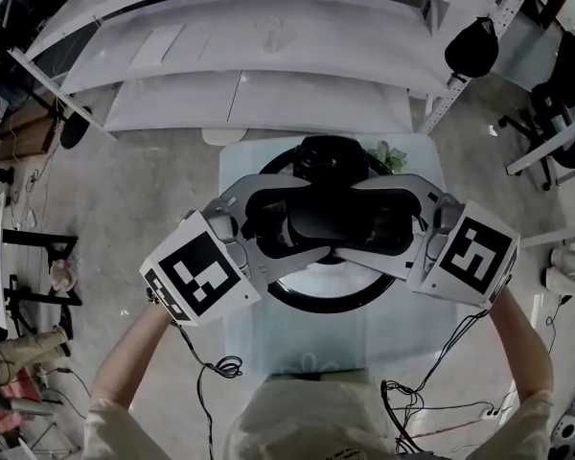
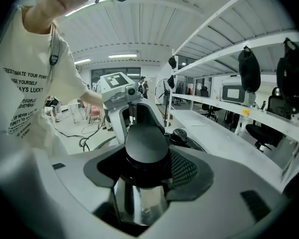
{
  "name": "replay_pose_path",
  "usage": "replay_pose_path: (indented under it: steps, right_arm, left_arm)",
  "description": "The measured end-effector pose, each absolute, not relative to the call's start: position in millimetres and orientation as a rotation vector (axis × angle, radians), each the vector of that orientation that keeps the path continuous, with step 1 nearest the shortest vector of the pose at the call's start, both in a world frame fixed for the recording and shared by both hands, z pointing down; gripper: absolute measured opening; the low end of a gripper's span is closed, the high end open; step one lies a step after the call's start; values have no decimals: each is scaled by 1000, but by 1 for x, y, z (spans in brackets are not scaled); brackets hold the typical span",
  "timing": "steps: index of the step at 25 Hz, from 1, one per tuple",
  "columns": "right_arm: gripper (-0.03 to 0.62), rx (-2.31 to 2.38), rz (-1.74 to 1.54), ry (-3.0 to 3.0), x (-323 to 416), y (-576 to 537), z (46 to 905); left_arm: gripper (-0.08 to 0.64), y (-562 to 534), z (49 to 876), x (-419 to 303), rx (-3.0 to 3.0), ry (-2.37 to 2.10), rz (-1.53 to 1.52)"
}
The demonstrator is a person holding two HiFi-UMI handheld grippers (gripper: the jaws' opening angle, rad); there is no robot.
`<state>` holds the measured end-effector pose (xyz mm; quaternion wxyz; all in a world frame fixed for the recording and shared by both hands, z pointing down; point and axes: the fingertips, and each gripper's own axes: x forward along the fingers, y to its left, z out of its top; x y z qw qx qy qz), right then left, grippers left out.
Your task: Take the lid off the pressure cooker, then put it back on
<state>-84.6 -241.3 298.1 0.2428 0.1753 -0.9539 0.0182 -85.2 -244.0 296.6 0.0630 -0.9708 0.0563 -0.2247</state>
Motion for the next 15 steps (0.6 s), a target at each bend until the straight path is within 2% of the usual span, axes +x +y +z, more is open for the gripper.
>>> replay_pose_path:
  steps: [15]
  right_arm:
    - [268, 573, 11, -2601, -40, -197, 271]
  left_arm:
    - [287, -200, 269, -41, -2879, 99, -655]
